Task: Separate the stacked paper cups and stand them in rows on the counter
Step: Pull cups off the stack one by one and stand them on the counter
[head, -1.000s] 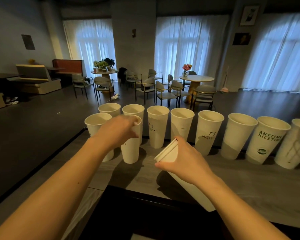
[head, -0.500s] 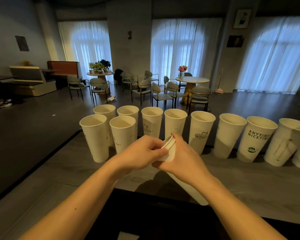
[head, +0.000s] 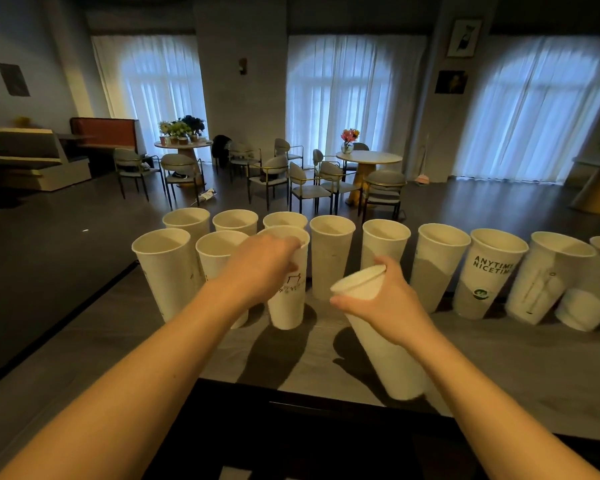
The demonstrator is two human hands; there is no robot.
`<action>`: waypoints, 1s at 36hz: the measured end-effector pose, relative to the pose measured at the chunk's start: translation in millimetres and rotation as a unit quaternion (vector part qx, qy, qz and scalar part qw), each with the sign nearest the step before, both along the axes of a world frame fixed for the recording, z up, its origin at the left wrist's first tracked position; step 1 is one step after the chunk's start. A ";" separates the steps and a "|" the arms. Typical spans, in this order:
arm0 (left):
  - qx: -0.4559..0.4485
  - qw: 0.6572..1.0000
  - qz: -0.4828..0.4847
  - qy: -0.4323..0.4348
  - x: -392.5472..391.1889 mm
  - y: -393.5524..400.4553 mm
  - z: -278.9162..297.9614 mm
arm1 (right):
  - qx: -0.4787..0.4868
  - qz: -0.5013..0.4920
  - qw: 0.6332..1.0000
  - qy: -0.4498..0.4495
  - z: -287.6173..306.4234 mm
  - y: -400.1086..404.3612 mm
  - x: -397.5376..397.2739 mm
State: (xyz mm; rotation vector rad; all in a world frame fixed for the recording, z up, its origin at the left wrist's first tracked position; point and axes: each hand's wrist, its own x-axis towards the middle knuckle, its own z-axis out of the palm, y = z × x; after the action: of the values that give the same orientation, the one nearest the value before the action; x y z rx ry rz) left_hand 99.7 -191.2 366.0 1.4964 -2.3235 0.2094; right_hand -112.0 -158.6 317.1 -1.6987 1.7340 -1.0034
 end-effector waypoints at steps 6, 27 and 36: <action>-0.015 0.996 -0.022 -0.085 5.3 -18.1 -14.8 | -0.026 0.030 0.988 -0.149 -7.4 -17.6 18.9; -0.017 0.999 -0.039 -0.001 19.8 -25.2 -11.0 | -0.037 0.027 0.985 -0.169 -19.8 -42.4 37.4; -0.112 0.989 -0.052 0.083 -13.6 28.3 3.5 | -0.033 0.038 0.990 -0.131 -8.4 3.8 3.7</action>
State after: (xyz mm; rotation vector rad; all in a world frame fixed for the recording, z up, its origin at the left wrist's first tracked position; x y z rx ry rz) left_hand 86.1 -162.9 369.5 1.2321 -2.1585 0.2958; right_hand -108.3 -154.8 308.7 -1.5789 1.4737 -1.2010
